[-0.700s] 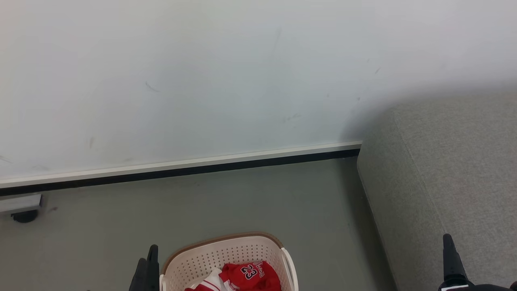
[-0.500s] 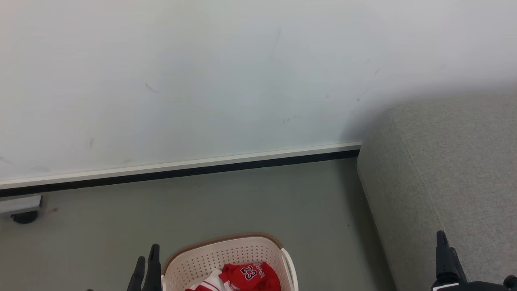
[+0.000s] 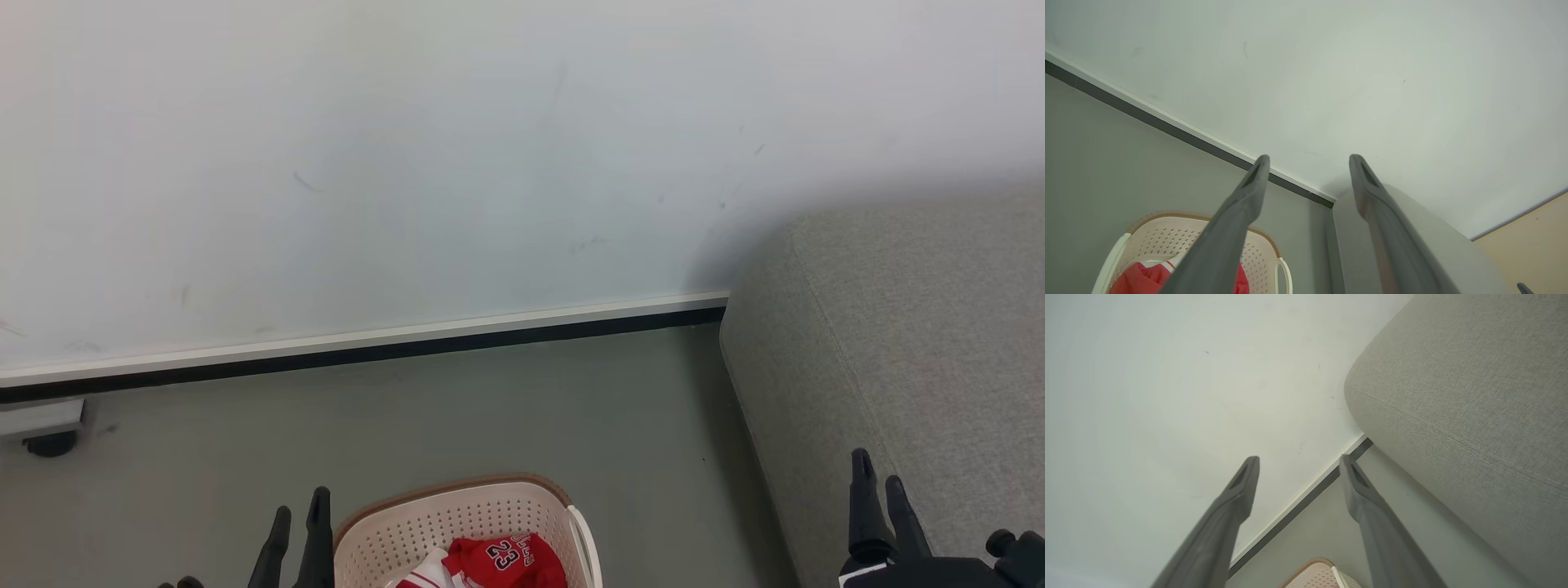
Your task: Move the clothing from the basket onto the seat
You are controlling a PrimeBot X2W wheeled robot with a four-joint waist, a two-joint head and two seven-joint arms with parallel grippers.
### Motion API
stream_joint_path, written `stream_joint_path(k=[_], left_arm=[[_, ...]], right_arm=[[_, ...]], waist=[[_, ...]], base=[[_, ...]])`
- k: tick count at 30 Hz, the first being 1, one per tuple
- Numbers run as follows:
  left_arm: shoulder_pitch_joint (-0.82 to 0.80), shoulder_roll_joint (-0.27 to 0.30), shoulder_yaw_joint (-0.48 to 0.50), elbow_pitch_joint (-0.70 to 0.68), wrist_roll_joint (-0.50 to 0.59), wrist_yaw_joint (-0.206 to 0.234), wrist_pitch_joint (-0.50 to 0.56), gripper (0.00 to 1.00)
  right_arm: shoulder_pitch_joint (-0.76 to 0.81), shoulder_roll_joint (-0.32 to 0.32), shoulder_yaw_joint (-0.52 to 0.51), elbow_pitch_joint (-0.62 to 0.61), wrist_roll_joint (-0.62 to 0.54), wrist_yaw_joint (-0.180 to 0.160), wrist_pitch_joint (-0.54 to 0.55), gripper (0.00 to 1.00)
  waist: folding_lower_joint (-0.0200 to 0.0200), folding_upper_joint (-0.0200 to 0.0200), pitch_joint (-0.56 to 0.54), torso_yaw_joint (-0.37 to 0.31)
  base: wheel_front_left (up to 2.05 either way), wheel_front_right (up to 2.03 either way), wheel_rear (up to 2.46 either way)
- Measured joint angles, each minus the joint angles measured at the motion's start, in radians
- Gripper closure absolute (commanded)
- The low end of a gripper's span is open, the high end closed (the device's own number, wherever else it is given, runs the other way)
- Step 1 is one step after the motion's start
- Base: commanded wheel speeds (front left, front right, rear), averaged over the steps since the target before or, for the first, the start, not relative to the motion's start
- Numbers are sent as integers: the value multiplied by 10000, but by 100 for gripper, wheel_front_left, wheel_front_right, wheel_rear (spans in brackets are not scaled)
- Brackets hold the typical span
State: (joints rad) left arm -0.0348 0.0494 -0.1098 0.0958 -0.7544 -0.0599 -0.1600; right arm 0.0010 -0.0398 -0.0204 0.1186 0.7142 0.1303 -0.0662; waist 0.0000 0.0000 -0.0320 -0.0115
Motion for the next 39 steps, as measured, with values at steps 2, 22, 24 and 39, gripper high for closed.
stream_joint_path(k=[2,22,24,39], left_arm=[[58,-2,2,-59,196,6,-54,0],[191,0,13,-571,2305,251,-362,0],[203,0,17,-627,2516,263,-407,0],[359,2,-4,-915,4723,761,-627,0]], right_arm=[[-44,0,90,-13,-211,0,-84,0],[-127,-23,821,-215,-2119,0,-750,0],[-132,-25,894,-236,-2314,0,-805,0],[-260,-44,1448,-374,-3768,0,-1277,0]], waist=[[0,0,-15,-4],[0,0,-104,-7],[0,0,-111,-7],[0,0,-217,-57]], base=[[0,0,0],[0,0,0],[0,0,0],[0,0,0]])
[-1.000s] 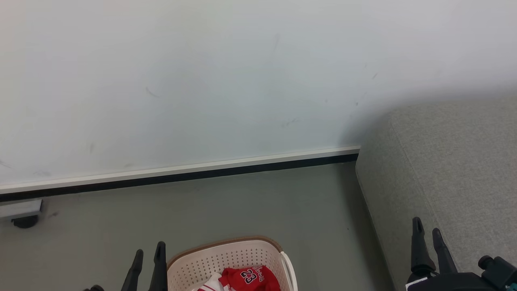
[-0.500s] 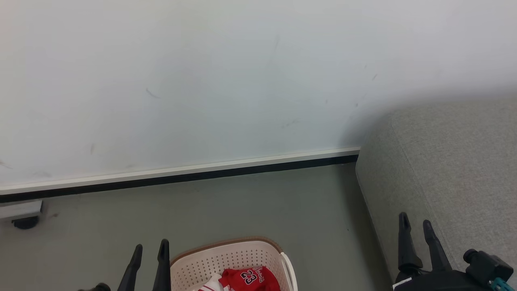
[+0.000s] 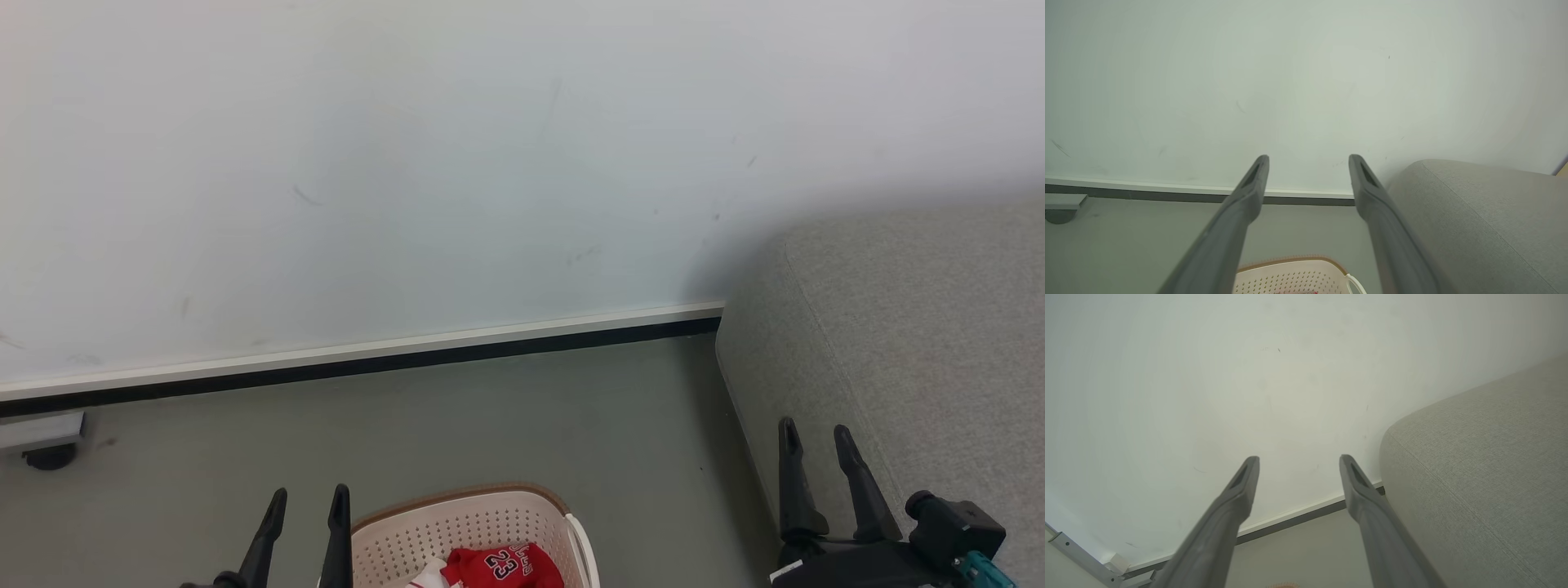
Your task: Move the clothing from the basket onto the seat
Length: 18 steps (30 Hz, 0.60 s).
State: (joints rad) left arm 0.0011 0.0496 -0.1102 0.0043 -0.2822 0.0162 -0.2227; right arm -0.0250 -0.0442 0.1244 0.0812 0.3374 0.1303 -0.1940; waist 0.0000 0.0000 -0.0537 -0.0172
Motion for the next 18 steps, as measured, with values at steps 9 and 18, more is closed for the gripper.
stream_joint_path(k=[9,18], left_arm=[[111,2,-33,-109,955,222,-146,0],[189,4,-73,-115,1877,476,-257,0]], right_arm=[[-35,-12,291,-52,-673,0,-234,0],[-35,-21,675,-115,-1310,0,-445,0]], waist=[[0,0,-76,-31],[0,0,-174,-54]], base=[[0,0,0],[0,0,0]])
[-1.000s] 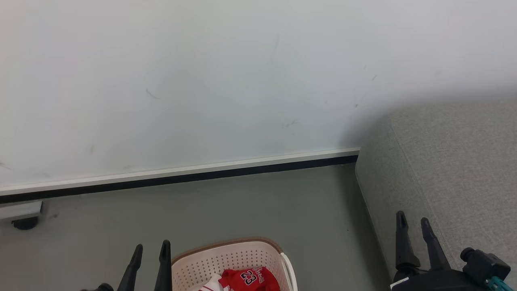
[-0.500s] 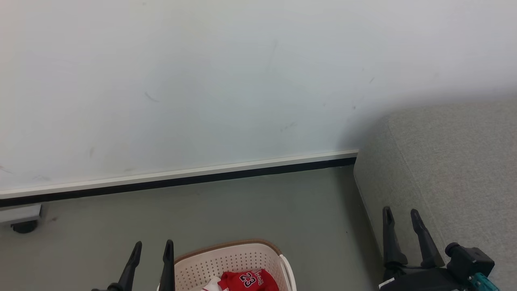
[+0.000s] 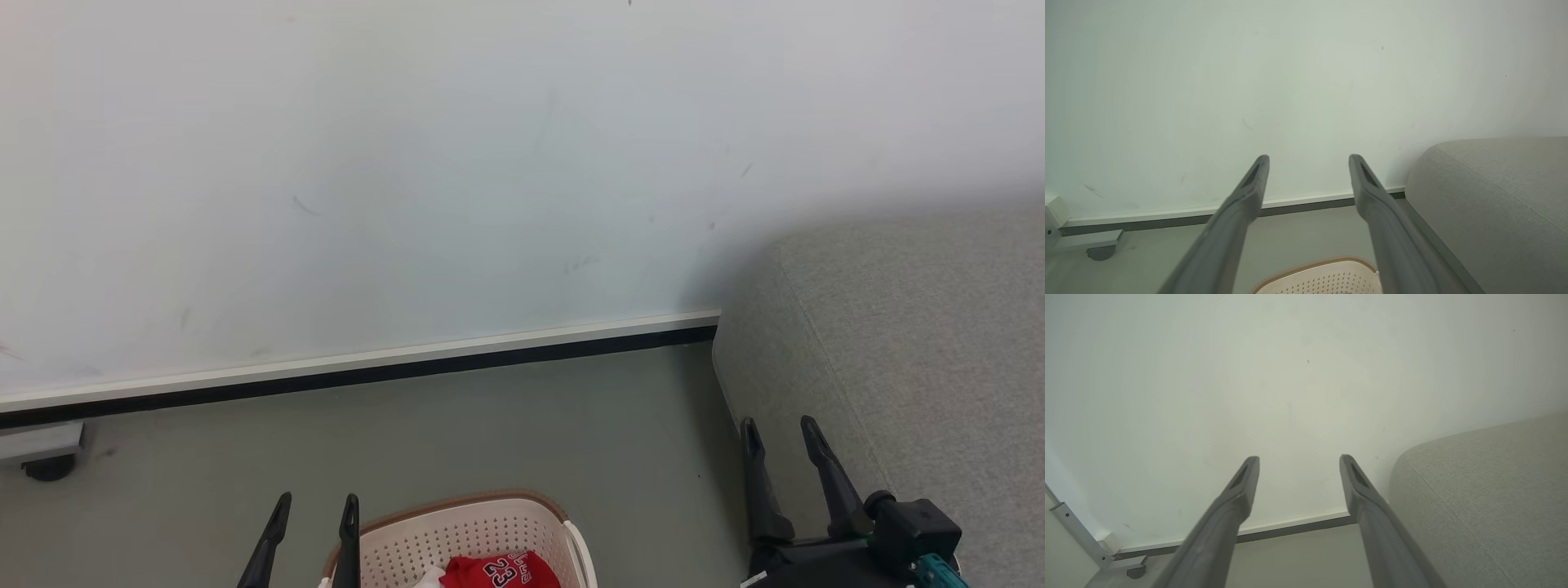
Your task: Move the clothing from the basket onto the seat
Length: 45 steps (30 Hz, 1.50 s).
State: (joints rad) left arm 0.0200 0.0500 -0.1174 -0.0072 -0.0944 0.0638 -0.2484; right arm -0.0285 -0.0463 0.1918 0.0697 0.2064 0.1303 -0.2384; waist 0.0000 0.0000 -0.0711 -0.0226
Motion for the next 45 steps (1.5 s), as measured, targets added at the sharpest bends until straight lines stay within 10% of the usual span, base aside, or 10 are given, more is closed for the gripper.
stream_joint_path(k=[45], left_arm=[[151,-4,65,529,301,-109,-125,0]], right_arm=[[-8,-17,468,-205,-629,0,-259,0]], waist=[[0,0,157,83]], base=[[0,0,0]])
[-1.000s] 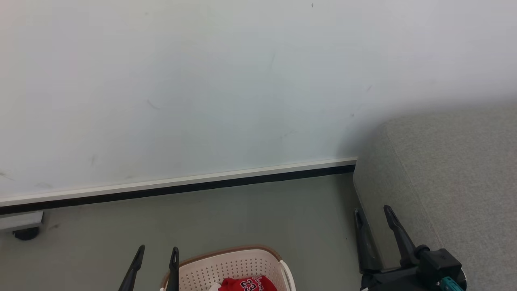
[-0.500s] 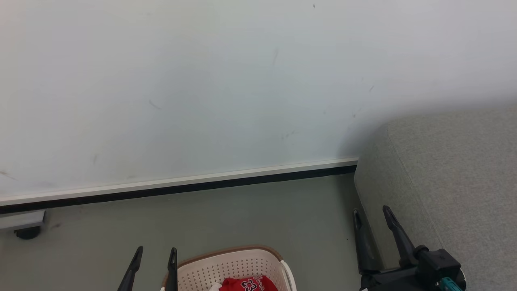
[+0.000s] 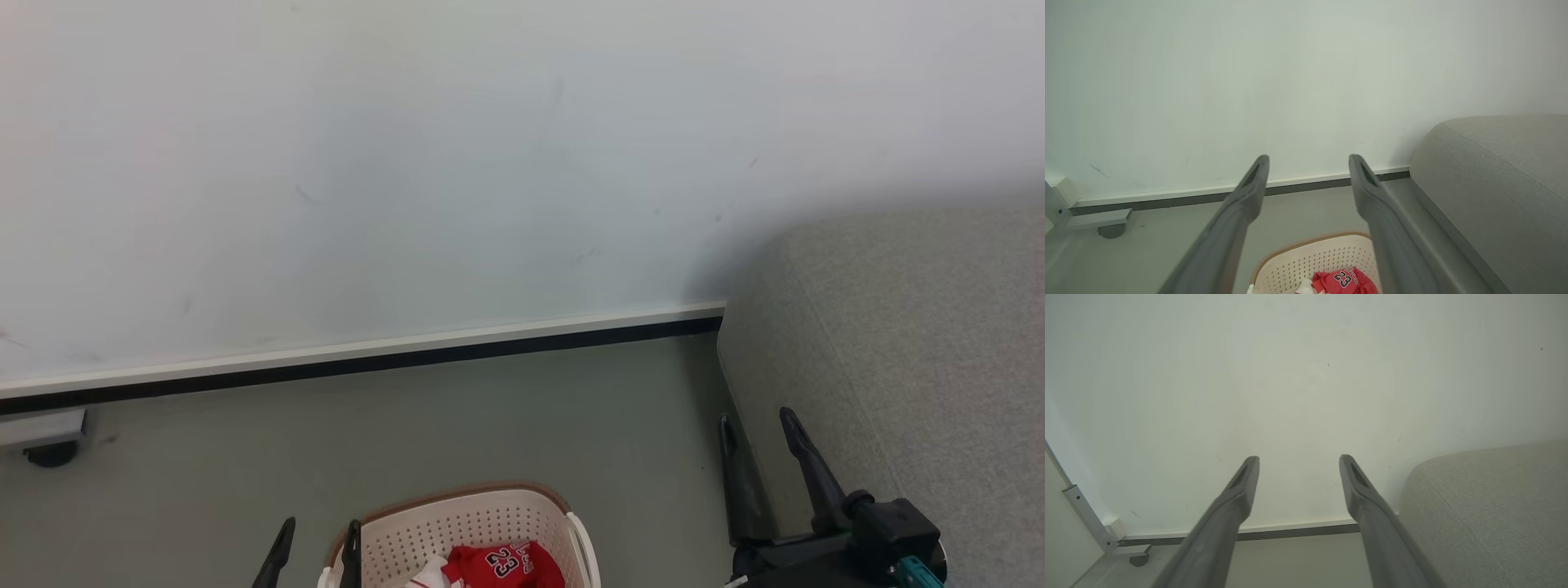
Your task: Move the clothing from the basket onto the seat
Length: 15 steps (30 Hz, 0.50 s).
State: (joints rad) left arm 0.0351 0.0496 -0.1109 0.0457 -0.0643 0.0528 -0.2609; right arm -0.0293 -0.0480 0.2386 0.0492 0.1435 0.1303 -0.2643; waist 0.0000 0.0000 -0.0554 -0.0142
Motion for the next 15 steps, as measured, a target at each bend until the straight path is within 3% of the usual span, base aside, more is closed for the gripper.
stream_joint_path(k=[15], left_arm=[[-850,4,-267,1423,142,-633,0,0]], right_arm=[[-457,-4,-157,-604,58,0,0,0]], waist=[[0,0,1058,-32]], base=[[0,0,0]])
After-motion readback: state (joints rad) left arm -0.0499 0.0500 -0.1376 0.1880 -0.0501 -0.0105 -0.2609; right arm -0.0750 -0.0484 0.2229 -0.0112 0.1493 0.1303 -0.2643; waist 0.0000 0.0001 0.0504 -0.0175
